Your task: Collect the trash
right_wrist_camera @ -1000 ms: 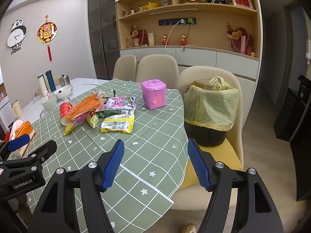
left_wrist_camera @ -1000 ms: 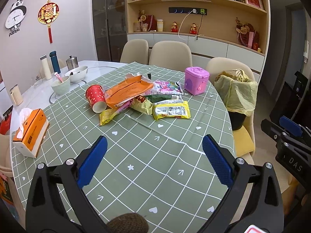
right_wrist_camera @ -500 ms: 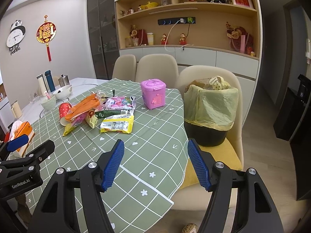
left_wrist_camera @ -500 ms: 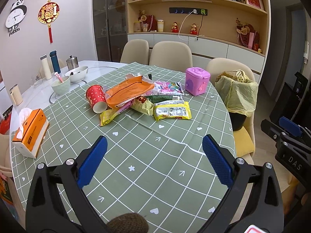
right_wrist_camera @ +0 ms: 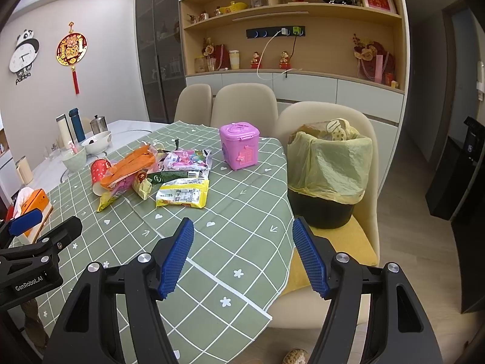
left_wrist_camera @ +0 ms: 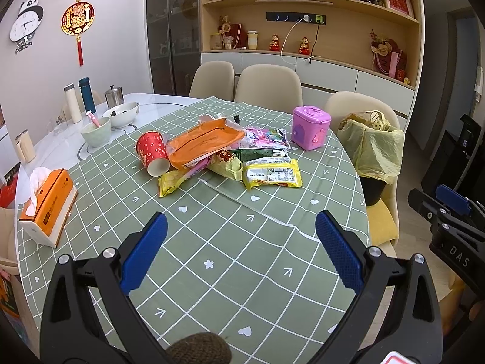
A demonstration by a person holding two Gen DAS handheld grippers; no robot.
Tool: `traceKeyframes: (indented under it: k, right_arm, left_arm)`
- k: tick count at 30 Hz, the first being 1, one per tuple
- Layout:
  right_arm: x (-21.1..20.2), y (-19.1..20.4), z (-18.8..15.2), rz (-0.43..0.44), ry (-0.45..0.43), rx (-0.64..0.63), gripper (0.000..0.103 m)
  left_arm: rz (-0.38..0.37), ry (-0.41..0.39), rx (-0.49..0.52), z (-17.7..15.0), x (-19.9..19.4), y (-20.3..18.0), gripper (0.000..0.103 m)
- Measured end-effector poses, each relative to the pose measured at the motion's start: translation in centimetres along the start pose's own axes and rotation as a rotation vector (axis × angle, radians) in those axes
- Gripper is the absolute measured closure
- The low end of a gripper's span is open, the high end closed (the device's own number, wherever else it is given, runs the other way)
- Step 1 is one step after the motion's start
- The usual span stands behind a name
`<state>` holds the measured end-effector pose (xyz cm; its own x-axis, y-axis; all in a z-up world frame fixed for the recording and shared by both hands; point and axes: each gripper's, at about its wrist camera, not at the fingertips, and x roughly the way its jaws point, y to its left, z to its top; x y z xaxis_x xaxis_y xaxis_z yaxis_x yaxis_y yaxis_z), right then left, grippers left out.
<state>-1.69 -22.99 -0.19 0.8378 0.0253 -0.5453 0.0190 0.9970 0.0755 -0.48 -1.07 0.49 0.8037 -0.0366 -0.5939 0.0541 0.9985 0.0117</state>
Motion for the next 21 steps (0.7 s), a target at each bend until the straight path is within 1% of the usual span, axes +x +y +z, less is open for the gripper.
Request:
traceKeyframes:
  k: [21]
  right_arm:
    - [0.46, 0.12, -0.03, -0.006, 0.002, -0.001, 0.039]
  left_arm:
    - [-0.004, -0.002, -0.001, -0.18, 0.31, -0.02, 0.009]
